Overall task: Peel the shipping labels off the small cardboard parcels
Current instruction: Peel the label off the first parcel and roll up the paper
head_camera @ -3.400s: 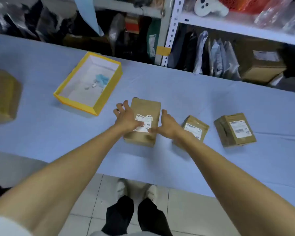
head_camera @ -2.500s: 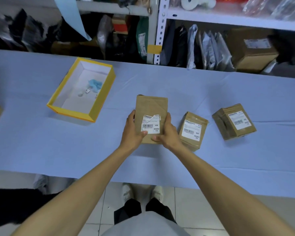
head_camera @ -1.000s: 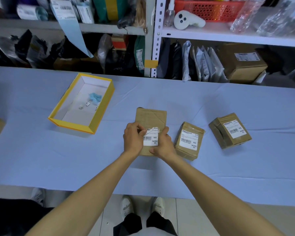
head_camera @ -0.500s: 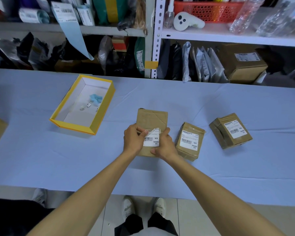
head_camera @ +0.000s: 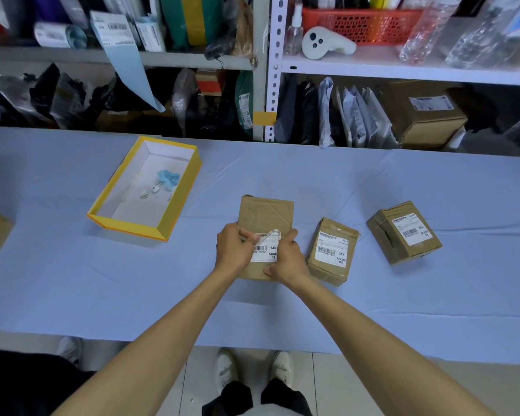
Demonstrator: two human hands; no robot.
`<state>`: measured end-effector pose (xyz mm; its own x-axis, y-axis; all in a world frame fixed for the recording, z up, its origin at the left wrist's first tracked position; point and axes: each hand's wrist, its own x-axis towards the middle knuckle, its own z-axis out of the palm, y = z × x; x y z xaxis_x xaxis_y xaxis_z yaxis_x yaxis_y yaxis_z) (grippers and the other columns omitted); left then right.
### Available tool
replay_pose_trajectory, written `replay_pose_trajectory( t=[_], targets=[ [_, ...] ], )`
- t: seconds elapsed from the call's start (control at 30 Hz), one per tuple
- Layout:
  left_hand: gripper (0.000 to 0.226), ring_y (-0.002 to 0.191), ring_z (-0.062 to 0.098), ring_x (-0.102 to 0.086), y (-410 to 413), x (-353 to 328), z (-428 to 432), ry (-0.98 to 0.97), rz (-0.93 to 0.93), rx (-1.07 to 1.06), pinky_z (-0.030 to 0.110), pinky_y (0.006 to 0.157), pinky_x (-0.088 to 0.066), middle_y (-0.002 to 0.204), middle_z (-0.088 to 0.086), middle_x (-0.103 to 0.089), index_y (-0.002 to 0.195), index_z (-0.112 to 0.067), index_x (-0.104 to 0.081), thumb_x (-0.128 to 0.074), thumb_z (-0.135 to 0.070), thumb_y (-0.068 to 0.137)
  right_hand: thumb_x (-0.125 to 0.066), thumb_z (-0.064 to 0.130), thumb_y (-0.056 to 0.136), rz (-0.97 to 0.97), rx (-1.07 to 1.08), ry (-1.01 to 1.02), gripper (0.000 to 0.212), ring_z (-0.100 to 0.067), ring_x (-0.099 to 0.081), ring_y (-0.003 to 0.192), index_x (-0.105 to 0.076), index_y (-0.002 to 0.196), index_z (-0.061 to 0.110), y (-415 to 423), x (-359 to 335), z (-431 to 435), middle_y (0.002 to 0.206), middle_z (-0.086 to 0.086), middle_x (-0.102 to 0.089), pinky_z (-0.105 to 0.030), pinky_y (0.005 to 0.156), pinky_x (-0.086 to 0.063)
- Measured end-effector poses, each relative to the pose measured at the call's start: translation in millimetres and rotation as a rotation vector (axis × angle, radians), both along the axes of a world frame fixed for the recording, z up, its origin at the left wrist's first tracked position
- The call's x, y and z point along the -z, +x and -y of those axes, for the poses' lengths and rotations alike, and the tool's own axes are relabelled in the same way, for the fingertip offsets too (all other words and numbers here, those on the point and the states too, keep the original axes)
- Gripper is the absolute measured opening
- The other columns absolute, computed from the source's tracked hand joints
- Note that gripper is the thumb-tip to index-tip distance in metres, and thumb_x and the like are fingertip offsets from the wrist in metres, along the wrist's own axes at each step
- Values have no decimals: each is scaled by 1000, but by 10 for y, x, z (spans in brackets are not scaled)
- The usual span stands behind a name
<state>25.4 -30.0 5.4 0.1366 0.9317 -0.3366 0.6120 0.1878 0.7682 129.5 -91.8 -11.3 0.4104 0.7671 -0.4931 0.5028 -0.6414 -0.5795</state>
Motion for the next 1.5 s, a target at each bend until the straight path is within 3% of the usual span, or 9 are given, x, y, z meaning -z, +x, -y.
replay_pose_trajectory(
  t=[0.1,0.33,0.53,0.7,0.93,1.23,1.5],
  targets=[
    [15,80,17,-61,0,-55,12,-13,4,14,23,60,-41,91,5,-68,85,-6,-67,-70,-20,83,-75,4,71,-11,11,-3,95,-35,-55,110,-10,140,-1,5,0,3,125,-20,-46,-40,90,-51],
    [9,91,23,-65,24,-136,52,-66,41,-8,29,74,-48,92,7,-71,78,-9,-66,-70,-15,82,-76,3,71,-16,7,-8,100,-36,-55,113,-6,143,-1,35,8,23,128,-21,-46,-42,92,-51],
    [22,91,23,-65,2,-196,63,-89,61,-46,28,75,-49,83,2,-66,63,-17,-59,-70,-14,82,-73,3,74,-5,-11,4,105,-36,-54,114,3,147,2,34,-3,28,129,-20,-45,-41,93,-50],
    [10,86,19,-62,-33,-206,60,-109,68,-47,25,73,-44,92,5,-69,76,-10,-65,-69,-14,84,-76,6,71,-9,-2,-17,107,-34,-56,113,0,146,1,15,14,25,128,-19,-50,-40,93,-51],
    [10,82,16,-59,-29,-221,71,-111,71,-48,24,72,-43,84,0,-64,75,-11,-64,-69,-15,84,-78,5,67,-19,14,-10,97,-31,-60,105,-13,139,2,41,27,25,117,-15,-58,-37,85,-53],
    [21,86,17,-59,-19,-211,80,-125,79,-56,25,74,-43,89,1,-64,67,-16,-58,-67,-15,86,-80,6,68,-6,-11,4,106,-32,-58,109,-5,144,2,54,37,42,122,-16,-54,-39,89,-52],
    [16,94,20,-63,-3,-194,88,-88,69,-20,29,77,-48,98,4,-68,74,-15,-58,-66,-19,87,-80,7,70,-40,-32,9,108,-32,-58,111,-2,145,5,140,8,52,125,-15,-53,-40,91,-52]
  ],
)
